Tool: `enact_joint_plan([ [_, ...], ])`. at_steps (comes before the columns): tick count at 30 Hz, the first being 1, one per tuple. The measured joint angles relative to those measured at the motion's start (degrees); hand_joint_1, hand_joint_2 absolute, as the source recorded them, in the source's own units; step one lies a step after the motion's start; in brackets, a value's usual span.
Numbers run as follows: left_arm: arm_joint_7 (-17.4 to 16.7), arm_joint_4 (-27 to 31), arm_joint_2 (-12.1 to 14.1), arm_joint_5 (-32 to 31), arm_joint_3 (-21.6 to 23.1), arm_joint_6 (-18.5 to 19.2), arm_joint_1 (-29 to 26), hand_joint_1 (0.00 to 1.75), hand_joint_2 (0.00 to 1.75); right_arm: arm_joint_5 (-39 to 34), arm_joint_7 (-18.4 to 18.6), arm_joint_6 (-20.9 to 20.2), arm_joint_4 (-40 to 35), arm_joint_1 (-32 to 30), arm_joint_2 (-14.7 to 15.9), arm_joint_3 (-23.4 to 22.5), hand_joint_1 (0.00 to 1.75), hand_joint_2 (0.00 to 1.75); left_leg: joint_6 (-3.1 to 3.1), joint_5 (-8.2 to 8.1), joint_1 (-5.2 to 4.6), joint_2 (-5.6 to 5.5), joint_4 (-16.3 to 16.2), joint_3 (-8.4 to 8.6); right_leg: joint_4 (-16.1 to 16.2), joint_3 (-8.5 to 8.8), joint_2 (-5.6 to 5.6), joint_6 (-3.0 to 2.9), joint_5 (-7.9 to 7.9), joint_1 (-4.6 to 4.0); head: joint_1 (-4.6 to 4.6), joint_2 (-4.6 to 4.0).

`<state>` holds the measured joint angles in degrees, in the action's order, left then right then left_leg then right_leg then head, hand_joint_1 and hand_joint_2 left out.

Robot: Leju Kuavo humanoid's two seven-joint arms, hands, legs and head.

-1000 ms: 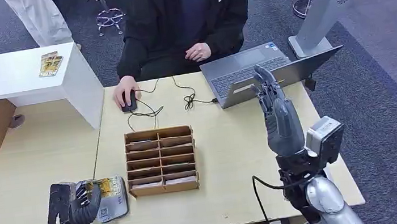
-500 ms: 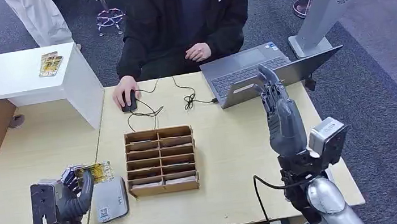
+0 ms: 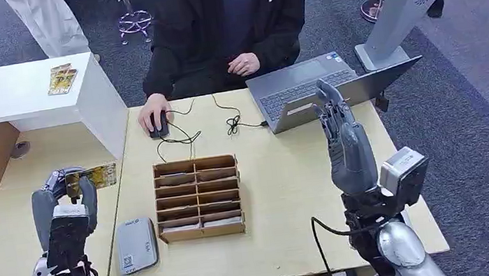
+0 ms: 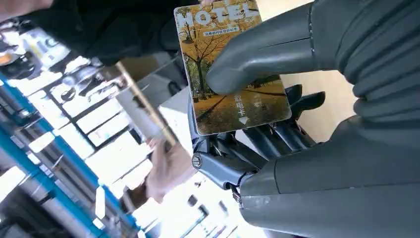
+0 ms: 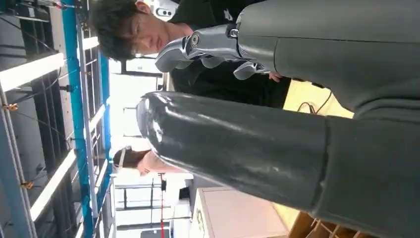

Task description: Pass the card to the sensor for recognition and then transmit it.

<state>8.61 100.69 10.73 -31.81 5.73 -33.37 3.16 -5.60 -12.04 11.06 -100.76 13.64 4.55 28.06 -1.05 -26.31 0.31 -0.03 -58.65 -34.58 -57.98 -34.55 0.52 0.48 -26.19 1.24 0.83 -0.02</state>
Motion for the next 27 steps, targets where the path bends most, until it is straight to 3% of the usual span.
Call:
enact_joint_plan([
  [11, -3.1, -2.3, 1.4, -19.0, 0.0, -3.5, 9.5, 1.75, 1.75, -0.9, 0.3, -0.3, -0.4, 0.7, -0.1, 0.0, 0.00, 0.00, 0.00, 0.00, 0.00, 0.00, 0.0, -0.01, 0.0, -0.01, 0.00, 0.00, 0.00, 0.00, 0.00, 0.00],
  [19, -6.3, -7.6, 3.3, -29.5, 0.2, -3.4, 17.0, 1.75, 1.75, -1.9, 0.4, -1.1, -0.4, 1.4, -0.1, 0.3, 0.00, 0.00, -0.01, 0.01, 0.00, 0.02, 0.0, 0.01, 0.0, -0.02, 0.02, -0.01, 0.01, 0.00, 0.00, 0.00],
  [27, -9.4, -15.1, 6.1, -41.6, 4.2, -0.9, 25.1, 1.75, 1.75, -2.9, 0.2, -2.3, -0.4, 2.0, -0.1, 1.0, 0.00, 0.00, -0.01, 0.01, 0.00, 0.02, 0.0, 0.01, 0.0, -0.02, 0.02, -0.01, 0.01, 0.00, 0.00, 0.00],
])
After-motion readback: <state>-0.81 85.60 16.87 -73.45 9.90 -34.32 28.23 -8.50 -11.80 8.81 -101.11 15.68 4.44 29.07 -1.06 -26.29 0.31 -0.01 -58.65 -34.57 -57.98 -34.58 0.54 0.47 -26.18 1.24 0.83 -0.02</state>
